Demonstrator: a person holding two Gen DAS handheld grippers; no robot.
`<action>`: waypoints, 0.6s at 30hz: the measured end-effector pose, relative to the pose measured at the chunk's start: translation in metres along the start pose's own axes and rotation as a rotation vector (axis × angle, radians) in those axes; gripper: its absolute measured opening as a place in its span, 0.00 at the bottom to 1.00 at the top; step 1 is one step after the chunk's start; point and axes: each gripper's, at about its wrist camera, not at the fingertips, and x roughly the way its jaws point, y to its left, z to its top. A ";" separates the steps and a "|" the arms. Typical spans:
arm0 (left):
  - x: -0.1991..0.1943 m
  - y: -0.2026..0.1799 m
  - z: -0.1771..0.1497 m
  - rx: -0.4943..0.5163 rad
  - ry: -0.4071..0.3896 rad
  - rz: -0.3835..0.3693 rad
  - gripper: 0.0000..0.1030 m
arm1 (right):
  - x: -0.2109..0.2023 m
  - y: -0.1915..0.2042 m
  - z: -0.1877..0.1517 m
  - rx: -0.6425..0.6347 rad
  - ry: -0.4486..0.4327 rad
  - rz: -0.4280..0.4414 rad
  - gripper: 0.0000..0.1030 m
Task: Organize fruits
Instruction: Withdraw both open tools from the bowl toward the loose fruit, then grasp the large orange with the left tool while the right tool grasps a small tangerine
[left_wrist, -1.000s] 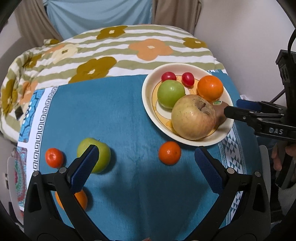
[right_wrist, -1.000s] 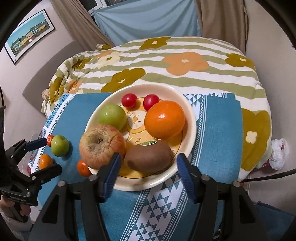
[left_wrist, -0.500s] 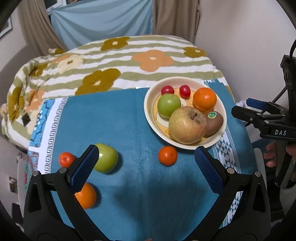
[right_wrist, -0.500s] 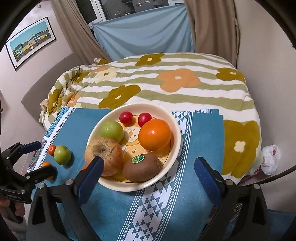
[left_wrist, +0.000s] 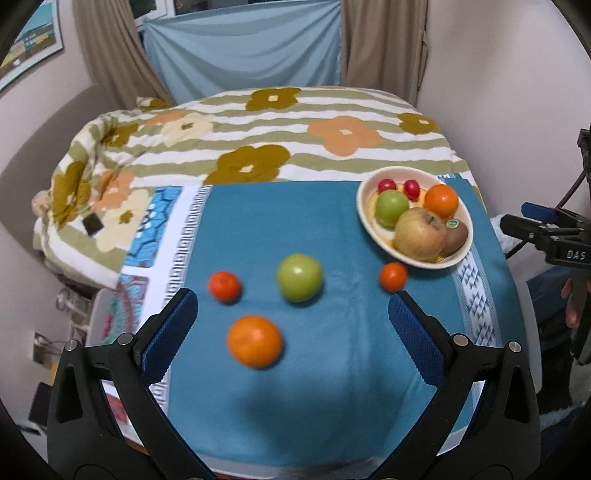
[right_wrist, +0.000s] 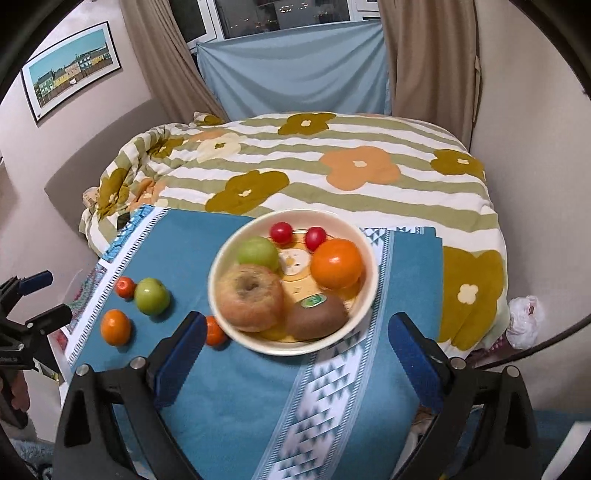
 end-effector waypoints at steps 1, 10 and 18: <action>-0.004 0.007 -0.002 0.003 -0.004 -0.001 1.00 | -0.003 0.006 -0.001 0.005 -0.005 -0.001 0.95; -0.019 0.062 -0.017 0.014 -0.010 -0.050 1.00 | -0.007 0.068 -0.013 0.066 -0.011 -0.077 0.95; 0.008 0.083 -0.031 0.074 0.029 -0.140 1.00 | 0.014 0.102 -0.028 0.132 0.009 -0.131 0.95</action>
